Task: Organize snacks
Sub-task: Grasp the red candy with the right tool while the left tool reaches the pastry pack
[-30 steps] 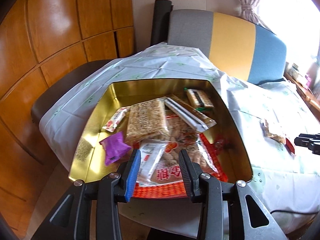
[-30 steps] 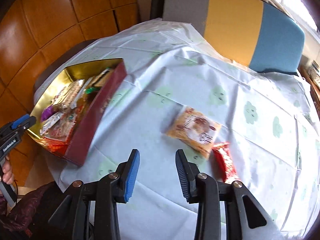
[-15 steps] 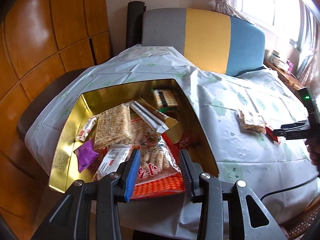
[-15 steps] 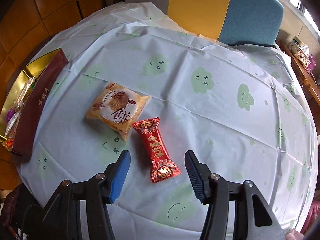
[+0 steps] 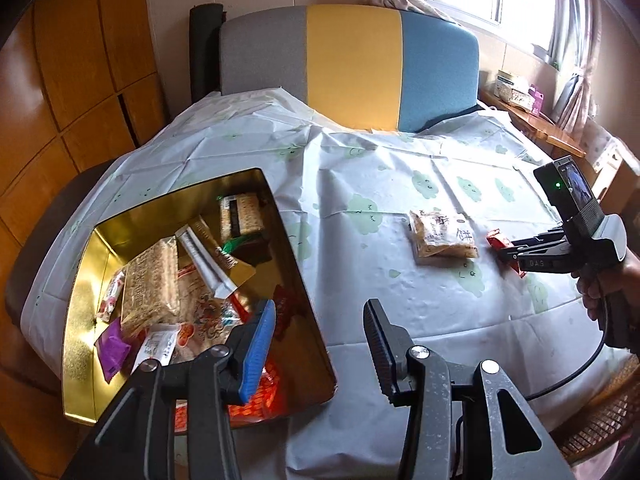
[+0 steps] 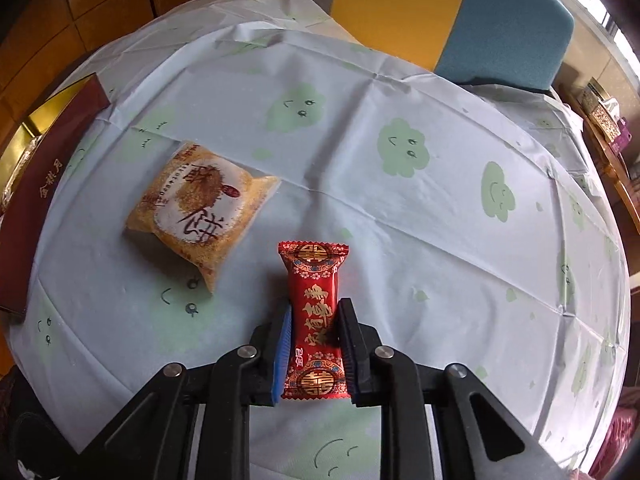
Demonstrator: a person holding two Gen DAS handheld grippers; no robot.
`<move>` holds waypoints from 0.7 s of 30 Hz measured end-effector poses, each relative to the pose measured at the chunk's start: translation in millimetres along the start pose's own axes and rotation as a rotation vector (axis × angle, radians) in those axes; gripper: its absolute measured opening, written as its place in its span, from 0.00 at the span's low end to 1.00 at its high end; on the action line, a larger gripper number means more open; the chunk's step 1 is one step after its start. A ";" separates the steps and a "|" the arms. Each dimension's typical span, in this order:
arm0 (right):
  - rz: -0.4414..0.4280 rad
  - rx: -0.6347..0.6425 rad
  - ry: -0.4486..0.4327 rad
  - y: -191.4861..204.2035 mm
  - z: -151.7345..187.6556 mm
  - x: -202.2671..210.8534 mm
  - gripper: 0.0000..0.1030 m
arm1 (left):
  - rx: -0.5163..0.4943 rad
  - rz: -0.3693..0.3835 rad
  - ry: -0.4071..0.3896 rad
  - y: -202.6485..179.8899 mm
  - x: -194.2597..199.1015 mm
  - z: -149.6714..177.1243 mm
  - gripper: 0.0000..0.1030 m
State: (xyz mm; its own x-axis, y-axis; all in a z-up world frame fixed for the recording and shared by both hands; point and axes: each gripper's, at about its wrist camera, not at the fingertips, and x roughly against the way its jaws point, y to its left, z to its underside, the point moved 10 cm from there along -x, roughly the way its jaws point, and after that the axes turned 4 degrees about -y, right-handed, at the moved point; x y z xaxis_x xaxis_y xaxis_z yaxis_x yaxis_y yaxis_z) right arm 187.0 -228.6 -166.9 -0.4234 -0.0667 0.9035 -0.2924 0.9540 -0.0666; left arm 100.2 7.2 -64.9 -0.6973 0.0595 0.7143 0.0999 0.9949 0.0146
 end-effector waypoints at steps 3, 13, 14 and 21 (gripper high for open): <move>0.001 -0.060 0.051 -12.2 5.8 -3.5 0.23 | 0.004 0.056 0.023 -20.5 -13.6 -10.4 0.56; -0.019 -0.089 0.073 -17.5 4.5 -6.6 0.23 | -0.078 0.150 0.076 -91.1 -68.4 -36.0 0.73; -0.019 -0.091 0.074 -18.0 4.2 -7.0 0.23 | -0.087 0.162 0.082 -97.7 -73.8 -37.4 0.74; -0.027 -0.099 0.085 -21.8 0.2 -14.7 0.23 | -0.108 0.208 0.149 -131.7 -119.4 -42.9 0.79</move>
State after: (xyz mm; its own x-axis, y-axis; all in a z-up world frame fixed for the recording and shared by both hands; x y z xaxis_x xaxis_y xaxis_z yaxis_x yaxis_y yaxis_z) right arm 199.3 -248.4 -178.8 -0.3410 -0.0720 0.9373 -0.2148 0.9766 -0.0031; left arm 200.8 -134.5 -122.0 -0.5421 0.2414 0.8049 0.3109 0.9475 -0.0748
